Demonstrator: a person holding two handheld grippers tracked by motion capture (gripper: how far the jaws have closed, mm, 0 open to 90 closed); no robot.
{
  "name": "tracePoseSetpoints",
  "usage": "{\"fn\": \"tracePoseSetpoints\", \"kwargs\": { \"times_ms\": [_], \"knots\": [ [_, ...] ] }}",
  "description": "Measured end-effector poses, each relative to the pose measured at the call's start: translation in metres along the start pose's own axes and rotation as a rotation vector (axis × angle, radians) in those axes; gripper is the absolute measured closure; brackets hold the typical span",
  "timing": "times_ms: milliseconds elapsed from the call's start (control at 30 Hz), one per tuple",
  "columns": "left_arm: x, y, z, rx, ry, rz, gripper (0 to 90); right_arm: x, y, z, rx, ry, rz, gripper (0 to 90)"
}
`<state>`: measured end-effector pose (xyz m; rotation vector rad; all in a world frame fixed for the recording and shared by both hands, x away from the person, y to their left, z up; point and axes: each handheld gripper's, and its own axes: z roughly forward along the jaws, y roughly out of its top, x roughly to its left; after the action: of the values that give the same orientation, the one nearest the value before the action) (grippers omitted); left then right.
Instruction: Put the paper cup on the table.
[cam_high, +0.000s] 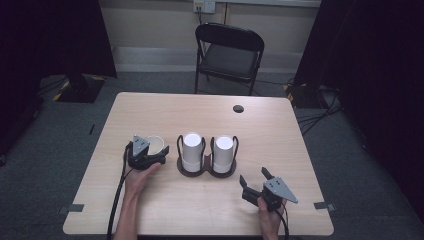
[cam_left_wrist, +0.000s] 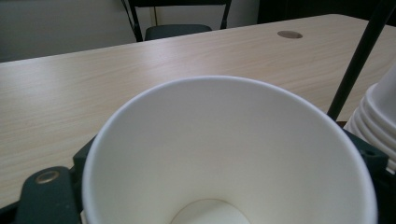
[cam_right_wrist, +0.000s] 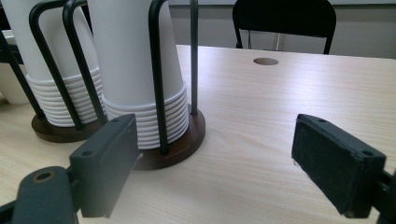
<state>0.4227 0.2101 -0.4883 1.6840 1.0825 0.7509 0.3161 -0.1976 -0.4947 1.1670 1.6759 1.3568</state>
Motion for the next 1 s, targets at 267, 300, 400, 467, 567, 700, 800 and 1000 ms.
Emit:
{"fn": "tracePoseSetpoints", "kwargs": {
  "times_ms": [267,300,400,467,567,700,800,1000],
  "knots": [
    [0.002,-0.001,-0.01,-0.012,0.014,-0.04,15.5,-0.001,0.0,-0.001,-0.012,0.002,0.003,14.1],
    [0.002,-0.002,-0.012,-0.004,0.021,-0.031,15.4,-0.001,0.0,-0.001,-0.011,0.001,0.003,14.1],
    [0.001,-0.004,-0.014,0.012,0.031,-0.016,15.5,-0.001,0.0,-0.001,-0.009,0.003,0.001,14.1],
    [0.001,-0.005,-0.016,0.014,0.028,-0.023,15.5,-0.001,0.0,-0.001,-0.009,0.005,0.001,14.1],
    [0.001,-0.007,-0.019,0.022,0.034,-0.025,15.5,-0.001,0.0,-0.001,-0.011,0.005,0.001,14.1],
    [-0.002,-0.011,-0.027,0.02,0.049,-0.033,16.1,-0.001,-0.001,-0.001,-0.016,0.008,0.004,14.1],
    [-0.005,-0.014,-0.034,0.012,0.041,-0.013,15.4,-0.001,-0.001,-0.002,-0.017,0.008,0.004,14.1],
    [-0.009,-0.019,-0.043,0.017,0.071,-0.021,15.6,-0.001,-0.001,-0.002,-0.018,0.008,0.0,14.2]
  ]
}}
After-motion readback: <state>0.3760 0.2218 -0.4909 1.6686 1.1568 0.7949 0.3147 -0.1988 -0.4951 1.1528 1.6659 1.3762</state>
